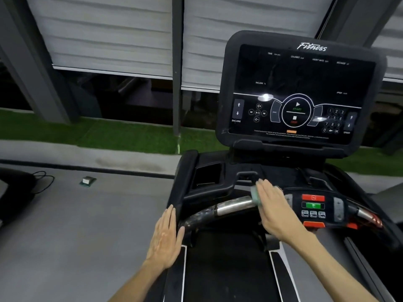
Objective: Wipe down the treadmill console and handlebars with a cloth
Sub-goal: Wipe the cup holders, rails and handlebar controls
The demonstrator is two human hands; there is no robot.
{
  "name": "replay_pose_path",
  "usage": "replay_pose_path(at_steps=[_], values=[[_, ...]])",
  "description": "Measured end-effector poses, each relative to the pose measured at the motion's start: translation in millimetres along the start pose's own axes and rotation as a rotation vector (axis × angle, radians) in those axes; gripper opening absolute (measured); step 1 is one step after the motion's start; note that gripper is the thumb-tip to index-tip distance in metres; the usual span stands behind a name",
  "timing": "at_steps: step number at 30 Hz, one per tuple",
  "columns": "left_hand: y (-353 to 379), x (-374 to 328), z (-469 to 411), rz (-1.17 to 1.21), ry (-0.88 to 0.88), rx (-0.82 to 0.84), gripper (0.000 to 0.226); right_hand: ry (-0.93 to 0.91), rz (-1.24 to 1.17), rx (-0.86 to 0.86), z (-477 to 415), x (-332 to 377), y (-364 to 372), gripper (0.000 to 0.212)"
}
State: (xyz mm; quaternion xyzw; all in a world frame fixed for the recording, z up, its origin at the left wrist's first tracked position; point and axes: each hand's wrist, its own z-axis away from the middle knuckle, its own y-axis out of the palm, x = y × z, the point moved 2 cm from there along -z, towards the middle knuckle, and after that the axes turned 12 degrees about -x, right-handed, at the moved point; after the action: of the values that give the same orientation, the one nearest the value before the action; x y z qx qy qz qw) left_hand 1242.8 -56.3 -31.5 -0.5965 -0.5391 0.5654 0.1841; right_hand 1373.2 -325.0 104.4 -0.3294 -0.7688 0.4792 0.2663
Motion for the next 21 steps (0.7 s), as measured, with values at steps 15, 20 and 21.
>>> replay_pose_path(at_steps=[15, 20, 21], values=[[3.4, 2.5, 3.5, 0.084, -0.003, 0.002, 0.067, -0.346, 0.169, 0.134, -13.1, 87.5, 70.8, 0.055], [6.1, 3.9, 2.4, 0.098, -0.003, 0.0, 0.067, -0.24, 0.066, 0.043, -13.3, 40.5, 30.6, 0.041], [6.4, 3.6, 2.7, 0.098, -0.005, -0.003, 0.067, -0.188, 0.094, 0.023, -10.5, 24.8, 21.3, 0.043]])
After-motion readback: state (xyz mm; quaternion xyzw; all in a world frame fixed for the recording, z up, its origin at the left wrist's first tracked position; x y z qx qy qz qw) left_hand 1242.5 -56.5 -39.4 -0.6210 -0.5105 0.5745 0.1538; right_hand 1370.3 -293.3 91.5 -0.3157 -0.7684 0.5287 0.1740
